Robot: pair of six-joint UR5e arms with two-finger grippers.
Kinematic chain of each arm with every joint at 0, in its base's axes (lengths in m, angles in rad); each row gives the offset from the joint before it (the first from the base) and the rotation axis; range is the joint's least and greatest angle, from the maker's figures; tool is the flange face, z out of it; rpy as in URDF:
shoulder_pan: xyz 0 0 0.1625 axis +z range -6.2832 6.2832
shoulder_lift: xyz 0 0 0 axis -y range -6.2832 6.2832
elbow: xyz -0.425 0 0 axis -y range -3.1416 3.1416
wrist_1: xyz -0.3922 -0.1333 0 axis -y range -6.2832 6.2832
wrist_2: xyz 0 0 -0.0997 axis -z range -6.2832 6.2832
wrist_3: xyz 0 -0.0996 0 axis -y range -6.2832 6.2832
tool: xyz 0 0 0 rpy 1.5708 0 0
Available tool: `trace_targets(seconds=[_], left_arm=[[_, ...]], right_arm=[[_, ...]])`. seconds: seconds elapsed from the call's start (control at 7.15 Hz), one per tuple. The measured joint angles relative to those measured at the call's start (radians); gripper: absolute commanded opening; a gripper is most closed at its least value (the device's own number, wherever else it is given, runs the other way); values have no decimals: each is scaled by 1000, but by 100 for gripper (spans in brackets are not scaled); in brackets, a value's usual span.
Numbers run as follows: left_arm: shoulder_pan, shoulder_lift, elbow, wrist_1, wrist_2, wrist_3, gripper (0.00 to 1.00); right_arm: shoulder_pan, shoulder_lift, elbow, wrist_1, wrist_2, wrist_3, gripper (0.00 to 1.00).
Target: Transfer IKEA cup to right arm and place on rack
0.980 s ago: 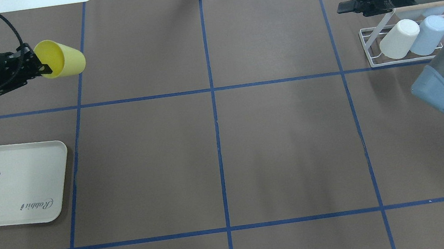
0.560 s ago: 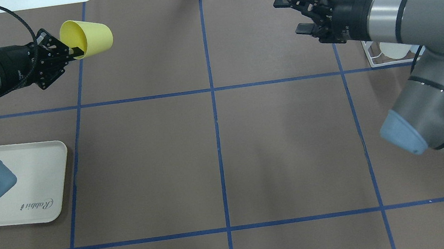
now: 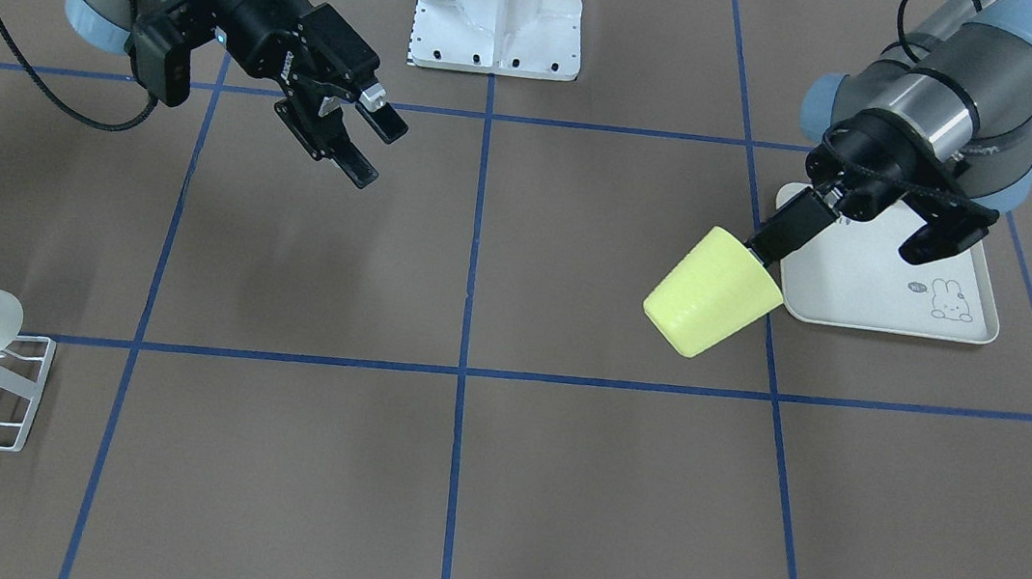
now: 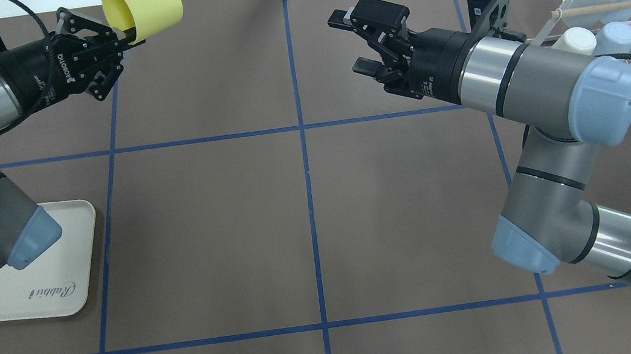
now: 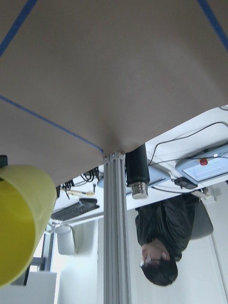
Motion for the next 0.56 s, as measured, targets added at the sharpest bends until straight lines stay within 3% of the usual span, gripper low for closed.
trace_targets(seconds=[0.28,0.56], left_arm=[[87,-52,26,-107,100,-58,0],[191,-107,93,-230,262,-85,0]], right_arm=[[-25,39,-50,54,-34,8,100],[-33,69,-74,66,-51,9,100]])
